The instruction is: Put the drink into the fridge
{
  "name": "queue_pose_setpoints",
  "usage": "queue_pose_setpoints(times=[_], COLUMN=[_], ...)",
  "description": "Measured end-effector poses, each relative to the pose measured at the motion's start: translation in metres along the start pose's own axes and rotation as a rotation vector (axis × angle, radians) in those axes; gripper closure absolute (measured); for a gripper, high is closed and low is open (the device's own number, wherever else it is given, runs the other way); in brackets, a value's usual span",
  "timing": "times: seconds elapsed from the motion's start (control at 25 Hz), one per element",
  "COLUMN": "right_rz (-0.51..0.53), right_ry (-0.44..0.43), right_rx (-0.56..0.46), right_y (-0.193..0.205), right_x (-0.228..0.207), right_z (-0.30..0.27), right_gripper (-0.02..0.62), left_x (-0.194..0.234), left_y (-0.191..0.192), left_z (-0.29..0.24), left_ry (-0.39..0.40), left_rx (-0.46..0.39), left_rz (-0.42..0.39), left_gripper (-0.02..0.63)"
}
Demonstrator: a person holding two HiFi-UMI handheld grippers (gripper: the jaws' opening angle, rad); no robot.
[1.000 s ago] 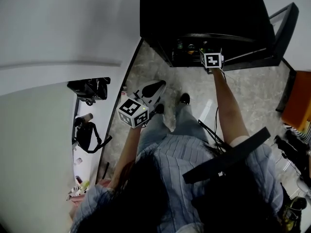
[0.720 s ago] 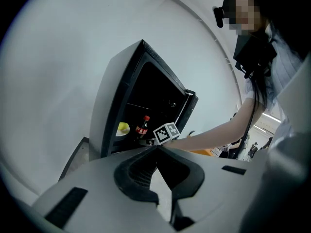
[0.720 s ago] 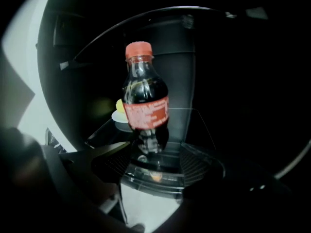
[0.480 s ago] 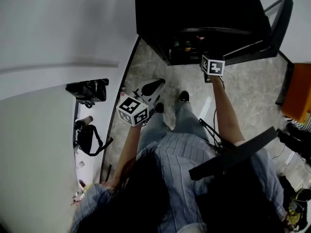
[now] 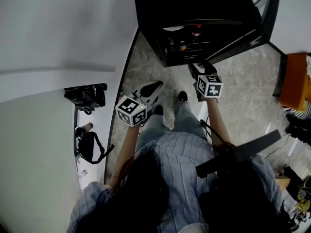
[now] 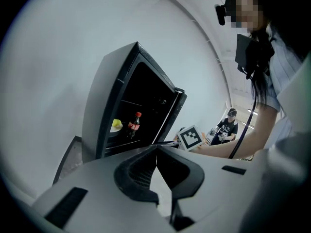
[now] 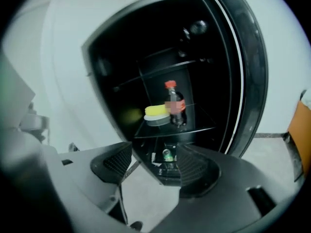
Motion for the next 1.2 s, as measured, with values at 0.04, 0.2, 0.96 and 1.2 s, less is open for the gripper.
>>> queue_pose_setpoints(times=[0.04,0.2,0.96,1.2], right_rz=[0.014,0.019,-0.022,-0.017], right_ry=[-0.002,-0.028,0.01,0.028], right_rx=[0.001,-0.012,-0.122,-0.136], right_y=[0.003,0.016,0.057,0.058], right_x=[0.01,0.048,0.177,0.202], right_z=[0.008,0.037,0.129,0.147], right_gripper=[0.299,0.299,0.302,0.336], left_x=[0.0,0.0,-0.019,-0.02], left_y=[0.002,0.013,0.079,0.084], left_z=[0.004,0.021,0.119,0.125], left_ry=[0.011,0.046,0.219,0.251], left_rx=[0.004,0.031,0.082,0.084], left_rz=[-0.005,-0.024,-0.067,-0.067], left_gripper=[0.598,0.598,0.598,0.598])
Point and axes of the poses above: the fingertips, and each gripper's own axes: z backward along the fingers, x to its left, y out of its underside, the point moved 7 cm from there along z, backward along the fingers, and after that the axes turned 2 degrees about y, right-handed, at the moved point
